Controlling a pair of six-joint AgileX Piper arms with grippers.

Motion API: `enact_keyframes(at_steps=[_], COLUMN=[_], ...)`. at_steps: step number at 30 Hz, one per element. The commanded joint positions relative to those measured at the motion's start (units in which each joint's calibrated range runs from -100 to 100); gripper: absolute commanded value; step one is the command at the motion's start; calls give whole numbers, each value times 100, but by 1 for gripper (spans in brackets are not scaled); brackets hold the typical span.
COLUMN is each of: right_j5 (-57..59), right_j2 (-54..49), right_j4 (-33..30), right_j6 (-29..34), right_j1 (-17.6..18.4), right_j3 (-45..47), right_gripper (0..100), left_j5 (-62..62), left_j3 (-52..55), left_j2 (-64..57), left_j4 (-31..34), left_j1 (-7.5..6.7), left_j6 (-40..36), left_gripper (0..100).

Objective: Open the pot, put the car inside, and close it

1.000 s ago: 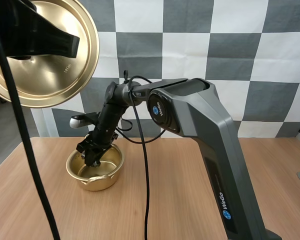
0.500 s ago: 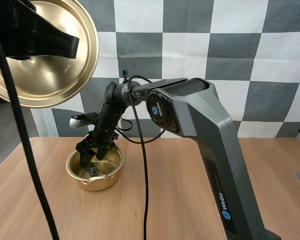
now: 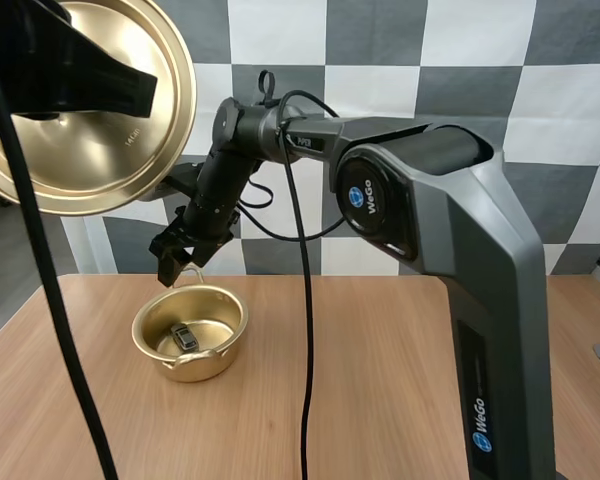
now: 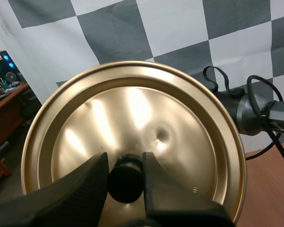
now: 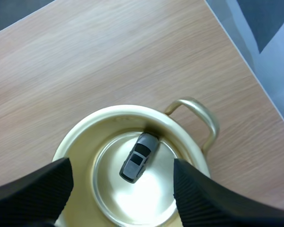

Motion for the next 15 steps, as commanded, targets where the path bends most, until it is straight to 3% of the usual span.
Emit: enact_keyframes(at_steps=[1,3,6,11,15], right_j5=[0,0,0,0,0], right_j2=[-537,-822,-1155,-1834,-2500], right_j4=[-1432,-1814,-1777,-1516,-960], right_j6=[441,567,572,436,180], right_j1=[-69,-290,-656,-1480,-2220], right_j3=[5,5,5,5,5], right_gripper=[100,100,100,100,100], left_j5=[2,2,2,2,2], left_j3=[2,2,2,51,431], left_j2=[-5,-5,23,355,847], left_j4=[250,407,599,688,608], left_j1=[-2,-2,-2,-2,-2], left_j6=[-1,-1,-1,-19,-19], left_gripper=[16,16,16,16,16])
